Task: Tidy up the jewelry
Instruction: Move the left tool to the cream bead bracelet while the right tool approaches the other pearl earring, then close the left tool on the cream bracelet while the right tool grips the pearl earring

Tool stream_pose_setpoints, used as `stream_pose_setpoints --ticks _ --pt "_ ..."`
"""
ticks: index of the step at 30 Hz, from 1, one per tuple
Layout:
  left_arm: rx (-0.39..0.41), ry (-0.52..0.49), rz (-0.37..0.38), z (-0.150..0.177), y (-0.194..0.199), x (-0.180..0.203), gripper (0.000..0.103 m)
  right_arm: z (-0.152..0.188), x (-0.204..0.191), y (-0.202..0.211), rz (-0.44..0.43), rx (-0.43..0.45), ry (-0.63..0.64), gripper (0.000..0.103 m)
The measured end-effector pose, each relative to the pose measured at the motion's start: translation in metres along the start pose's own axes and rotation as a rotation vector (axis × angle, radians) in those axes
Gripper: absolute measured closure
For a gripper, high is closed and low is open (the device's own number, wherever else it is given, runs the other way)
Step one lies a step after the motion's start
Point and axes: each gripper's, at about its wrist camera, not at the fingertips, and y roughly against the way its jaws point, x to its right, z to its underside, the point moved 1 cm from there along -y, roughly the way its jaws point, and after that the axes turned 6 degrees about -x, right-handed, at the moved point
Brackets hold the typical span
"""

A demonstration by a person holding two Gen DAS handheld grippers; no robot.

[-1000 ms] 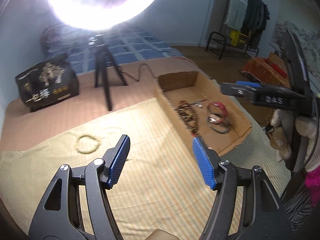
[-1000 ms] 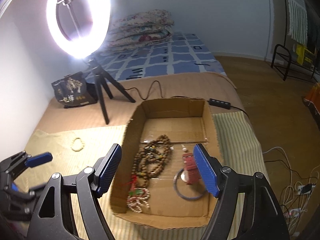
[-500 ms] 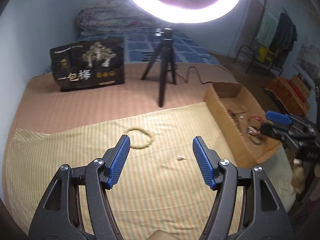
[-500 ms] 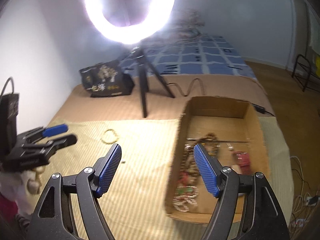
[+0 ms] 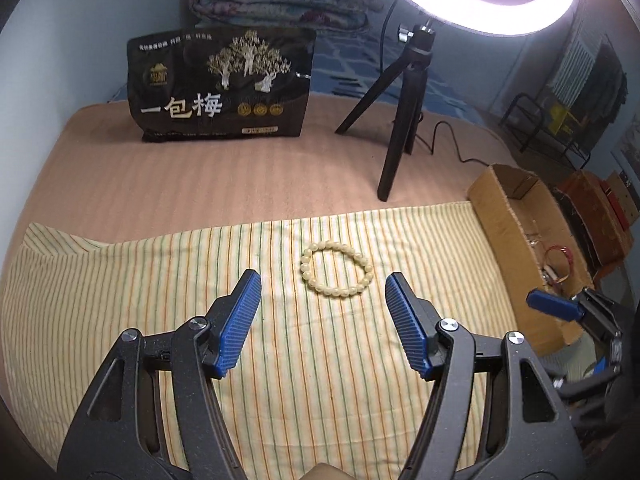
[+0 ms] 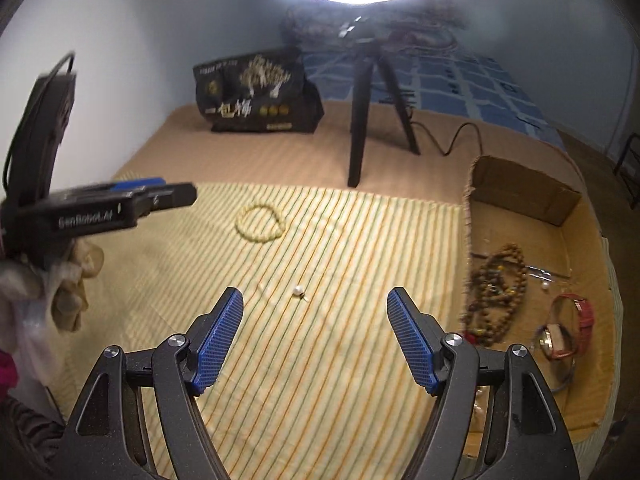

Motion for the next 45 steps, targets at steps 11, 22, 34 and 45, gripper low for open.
stream_pose_setpoints --ticks 11,22,34,45 --pt "-0.091 -0.017 0.009 -0.007 -0.047 0.002 0.057 0.001 -0.029 -0.047 0.004 -0.07 0.117 0.029" --pt "-0.135 0.009 0.027 -0.014 -0.082 -0.004 0.062 -0.004 -0.026 -0.076 0.033 -0.106 0.124 0.045" --pt "-0.124 -0.021 0.0 -0.02 -0.108 0.005 0.074 -0.003 -0.022 -0.094 0.058 -0.128 0.136 0.048" --pt "-0.107 -0.025 -0.019 -0.02 -0.108 -0.001 0.097 -0.003 -0.023 -0.093 0.046 -0.134 0.155 0.073"
